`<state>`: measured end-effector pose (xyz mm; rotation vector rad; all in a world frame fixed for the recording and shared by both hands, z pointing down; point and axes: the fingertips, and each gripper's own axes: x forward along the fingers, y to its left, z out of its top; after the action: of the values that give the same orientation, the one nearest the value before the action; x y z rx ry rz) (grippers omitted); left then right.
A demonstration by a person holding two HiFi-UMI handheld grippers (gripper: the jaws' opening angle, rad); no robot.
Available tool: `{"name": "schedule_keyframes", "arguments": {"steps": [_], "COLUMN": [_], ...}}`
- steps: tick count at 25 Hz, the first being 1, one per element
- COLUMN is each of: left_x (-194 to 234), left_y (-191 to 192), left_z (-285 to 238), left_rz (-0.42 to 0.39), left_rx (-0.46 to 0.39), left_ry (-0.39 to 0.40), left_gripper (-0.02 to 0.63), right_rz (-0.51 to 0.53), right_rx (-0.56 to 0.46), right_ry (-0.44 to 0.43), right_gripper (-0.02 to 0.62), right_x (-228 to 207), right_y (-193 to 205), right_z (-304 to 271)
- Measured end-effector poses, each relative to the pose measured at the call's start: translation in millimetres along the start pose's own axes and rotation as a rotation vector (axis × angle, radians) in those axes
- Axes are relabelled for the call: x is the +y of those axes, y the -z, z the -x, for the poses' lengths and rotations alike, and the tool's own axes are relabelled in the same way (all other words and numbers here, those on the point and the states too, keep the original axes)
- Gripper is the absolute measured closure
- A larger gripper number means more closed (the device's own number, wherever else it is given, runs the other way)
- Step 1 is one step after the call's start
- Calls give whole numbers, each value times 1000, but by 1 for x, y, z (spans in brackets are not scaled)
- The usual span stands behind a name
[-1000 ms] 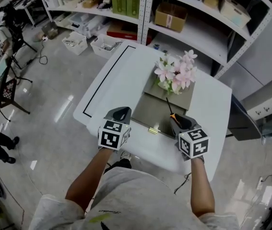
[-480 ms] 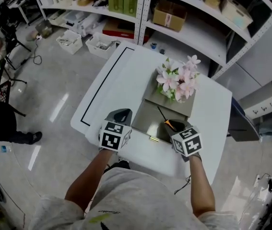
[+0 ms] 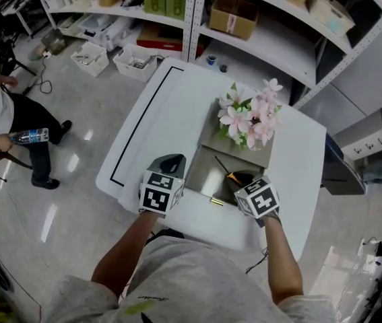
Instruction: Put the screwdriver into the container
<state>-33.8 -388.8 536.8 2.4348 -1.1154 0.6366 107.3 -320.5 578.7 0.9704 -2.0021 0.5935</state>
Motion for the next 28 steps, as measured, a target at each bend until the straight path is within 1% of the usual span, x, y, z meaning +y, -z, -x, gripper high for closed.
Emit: {"name": "schedule_keyframes", "arguments": {"steps": [9, 13, 20, 28], "left_x": [8, 13, 14, 10], "left_y": [-1, 1, -2, -10], "left_z": [-8, -7, -4, 5], "left_rz": [2, 3, -4, -27], "left_rx": [11, 14, 12, -5], "left_ry": [12, 10, 10, -2], "left_gripper": [601, 601, 601, 600], "right_rz": [60, 63, 54, 3], "right_rx": [93, 111, 97, -28], "right_ry": [4, -2, 5, 37], "right_gripper": [517, 515, 502, 492], "right_x": [2, 3, 3, -1], "right_y": [5, 4, 3, -14], "right_z": [-11, -12, -11, 11]}}
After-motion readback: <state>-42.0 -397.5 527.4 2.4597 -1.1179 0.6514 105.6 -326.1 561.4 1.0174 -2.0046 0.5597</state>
